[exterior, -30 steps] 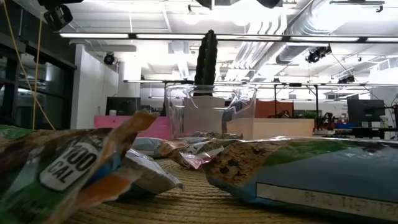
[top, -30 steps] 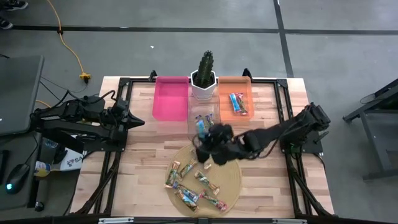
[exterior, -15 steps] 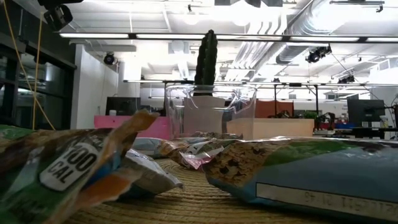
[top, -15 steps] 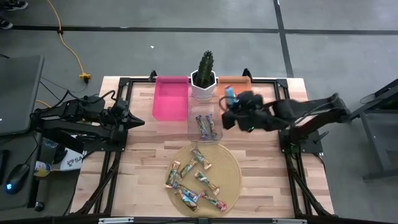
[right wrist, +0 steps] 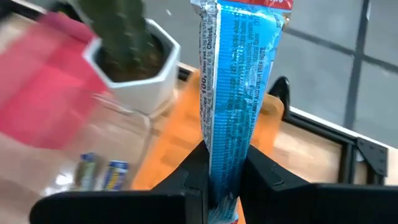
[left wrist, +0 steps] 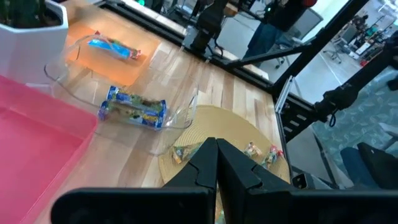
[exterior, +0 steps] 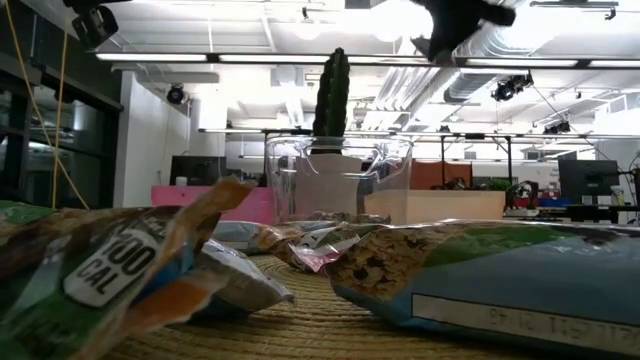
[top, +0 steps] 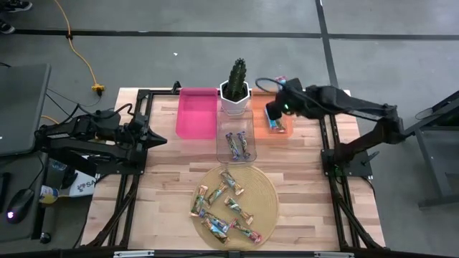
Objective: Pick and place Granola Bars by type
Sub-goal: Put the red granola bar into the orange bin
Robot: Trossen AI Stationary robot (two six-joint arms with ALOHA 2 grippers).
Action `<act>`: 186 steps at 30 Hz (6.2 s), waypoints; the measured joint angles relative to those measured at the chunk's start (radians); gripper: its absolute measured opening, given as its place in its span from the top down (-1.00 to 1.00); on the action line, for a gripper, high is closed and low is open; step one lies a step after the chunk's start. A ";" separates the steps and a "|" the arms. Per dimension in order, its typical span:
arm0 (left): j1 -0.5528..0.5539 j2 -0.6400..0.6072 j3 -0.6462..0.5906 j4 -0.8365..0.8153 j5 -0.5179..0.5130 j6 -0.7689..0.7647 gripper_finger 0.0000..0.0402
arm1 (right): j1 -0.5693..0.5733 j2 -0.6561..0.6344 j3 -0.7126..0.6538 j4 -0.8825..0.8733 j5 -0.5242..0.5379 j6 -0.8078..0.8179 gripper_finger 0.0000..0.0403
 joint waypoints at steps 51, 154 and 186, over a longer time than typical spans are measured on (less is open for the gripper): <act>0.000 0.000 0.000 0.083 0.000 -0.003 1.00 | -0.351 0.322 -0.001 -0.044 -0.362 -0.209 0.77; 0.000 0.000 0.000 0.069 0.011 -0.003 1.00 | 0.680 0.009 0.000 0.539 -0.306 -0.005 0.41; 0.000 0.000 0.000 -0.001 0.011 0.000 1.00 | 0.965 0.509 -0.001 0.922 -0.459 0.467 0.41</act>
